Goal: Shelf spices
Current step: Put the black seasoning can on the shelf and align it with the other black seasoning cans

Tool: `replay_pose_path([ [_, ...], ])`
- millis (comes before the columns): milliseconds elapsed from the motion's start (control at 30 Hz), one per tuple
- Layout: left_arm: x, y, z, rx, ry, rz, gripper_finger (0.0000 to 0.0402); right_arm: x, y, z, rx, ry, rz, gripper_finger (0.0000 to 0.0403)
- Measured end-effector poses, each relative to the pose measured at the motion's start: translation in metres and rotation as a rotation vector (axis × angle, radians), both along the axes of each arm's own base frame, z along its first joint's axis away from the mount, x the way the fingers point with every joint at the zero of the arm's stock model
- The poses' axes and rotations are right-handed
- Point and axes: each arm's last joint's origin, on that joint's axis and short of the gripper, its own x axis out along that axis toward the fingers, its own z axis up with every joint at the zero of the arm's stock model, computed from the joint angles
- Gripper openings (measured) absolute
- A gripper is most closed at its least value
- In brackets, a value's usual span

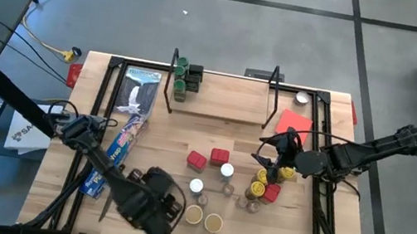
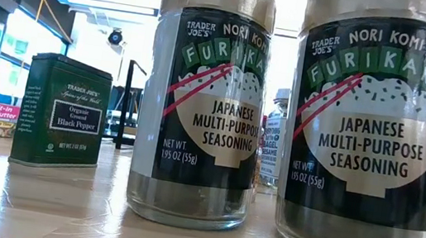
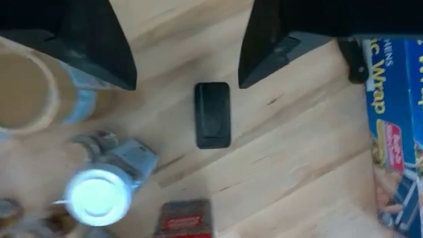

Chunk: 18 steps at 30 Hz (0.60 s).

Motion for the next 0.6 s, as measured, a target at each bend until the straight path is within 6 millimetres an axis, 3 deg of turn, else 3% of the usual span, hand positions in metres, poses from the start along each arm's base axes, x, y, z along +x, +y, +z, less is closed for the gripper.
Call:
replay_pose_path([
  [300, 0.034, 0.026, -0.026, -0.086, 0.174, -0.072, 0.0280, 0.001, 0.001, -0.001, 0.008, 0.011, 0.020, 0.0284],
  [600, 0.038, 0.039, -0.047, -0.130, 0.274, -0.112, 0.0265, 0.002, 0.002, -0.002, 0.032, 0.015, 0.039, 0.0284],
])
